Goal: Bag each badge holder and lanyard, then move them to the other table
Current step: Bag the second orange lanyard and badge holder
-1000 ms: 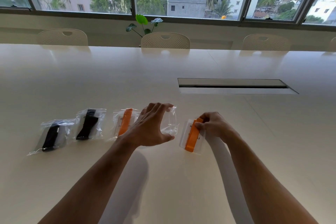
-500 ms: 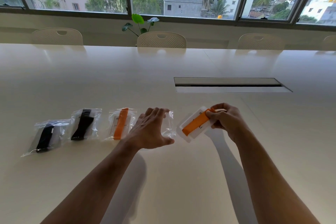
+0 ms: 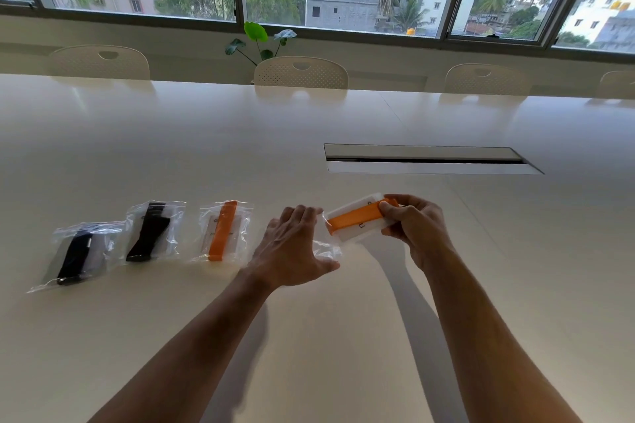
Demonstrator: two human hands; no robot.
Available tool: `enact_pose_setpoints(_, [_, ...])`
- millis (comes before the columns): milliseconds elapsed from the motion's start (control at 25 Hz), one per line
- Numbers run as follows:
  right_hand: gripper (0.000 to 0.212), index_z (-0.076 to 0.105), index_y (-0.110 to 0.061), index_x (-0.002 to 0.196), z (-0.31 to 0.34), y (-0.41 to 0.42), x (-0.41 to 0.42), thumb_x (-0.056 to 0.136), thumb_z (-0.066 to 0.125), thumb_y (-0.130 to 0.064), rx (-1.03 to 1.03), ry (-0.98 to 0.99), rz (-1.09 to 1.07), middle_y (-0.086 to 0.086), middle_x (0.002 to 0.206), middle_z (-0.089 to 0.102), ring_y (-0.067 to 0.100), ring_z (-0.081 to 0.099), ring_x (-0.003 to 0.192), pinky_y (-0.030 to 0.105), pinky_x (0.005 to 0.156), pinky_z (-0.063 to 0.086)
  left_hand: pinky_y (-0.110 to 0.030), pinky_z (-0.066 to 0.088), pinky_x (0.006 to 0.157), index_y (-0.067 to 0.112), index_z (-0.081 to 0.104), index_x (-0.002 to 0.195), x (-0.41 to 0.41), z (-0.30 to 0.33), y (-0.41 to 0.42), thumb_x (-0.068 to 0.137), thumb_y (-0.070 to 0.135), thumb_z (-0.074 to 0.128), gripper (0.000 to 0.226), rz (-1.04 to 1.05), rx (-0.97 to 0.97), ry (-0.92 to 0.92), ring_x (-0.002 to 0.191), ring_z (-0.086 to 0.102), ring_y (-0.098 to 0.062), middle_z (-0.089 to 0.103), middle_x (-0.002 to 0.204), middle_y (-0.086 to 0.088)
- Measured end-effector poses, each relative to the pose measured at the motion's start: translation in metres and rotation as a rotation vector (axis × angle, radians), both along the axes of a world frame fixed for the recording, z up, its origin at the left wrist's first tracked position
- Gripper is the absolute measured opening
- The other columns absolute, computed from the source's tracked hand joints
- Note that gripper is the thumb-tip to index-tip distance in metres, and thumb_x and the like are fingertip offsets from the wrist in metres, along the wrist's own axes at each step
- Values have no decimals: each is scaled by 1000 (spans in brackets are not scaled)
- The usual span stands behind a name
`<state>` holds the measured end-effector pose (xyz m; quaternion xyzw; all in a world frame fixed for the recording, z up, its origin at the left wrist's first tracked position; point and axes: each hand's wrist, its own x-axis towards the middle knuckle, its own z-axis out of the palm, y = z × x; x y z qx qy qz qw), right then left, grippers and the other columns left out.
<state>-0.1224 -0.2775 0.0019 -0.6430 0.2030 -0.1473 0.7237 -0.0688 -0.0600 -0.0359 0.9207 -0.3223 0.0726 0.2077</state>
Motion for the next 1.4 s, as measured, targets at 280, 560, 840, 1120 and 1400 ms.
enact_pose_setpoints(280, [23, 67, -8, 110, -3, 8, -2, 87, 69, -10, -10, -39, -43, 11, 97, 70, 24, 71, 86, 25, 60, 57, -34, 40, 91, 23, 35, 133, -1, 1, -1, 60, 75, 56, 92, 64, -136, -18, 110, 44, -15, 47, 121, 4])
enact_pose_setpoints(560, [17, 68, -10, 103, 3, 9, -4, 86, 69, -9, -41, -23, -18, 12, 94, 71, 23, 72, 82, 24, 58, 56, -38, 43, 93, 22, 35, 132, -1, 2, -3, 65, 64, 69, 86, 62, -145, -38, 111, 45, -17, 47, 122, 1])
enact_pose_setpoints(840, [19, 67, -10, 104, 1, 31, 0, 86, 71, -14, -142, -52, -68, 9, 94, 70, 21, 72, 83, 24, 58, 58, -37, 41, 93, 18, 34, 134, -7, 5, -9, 72, 59, 68, 82, 60, -87, -60, 111, 42, -18, 44, 125, -3])
enact_pose_setpoints(1120, [12, 66, -24, 84, -5, 66, 1, 81, 76, -19, -371, -42, -95, -2, 81, 71, 10, 70, 69, 21, 52, 57, -38, 44, 87, 20, 35, 129, -10, 5, -10, 73, 60, 65, 75, 109, -113, -63, 105, 47, -19, 46, 120, -3])
enact_pose_setpoints(1400, [17, 65, -23, 74, -7, 90, 3, 71, 82, -26, -497, 0, -112, -11, 67, 67, 1, 65, 60, 12, 49, 46, -34, 47, 81, 13, 38, 122, -12, 7, -13, 74, 46, 68, 66, 159, -199, -132, 97, 55, -19, 49, 112, -6])
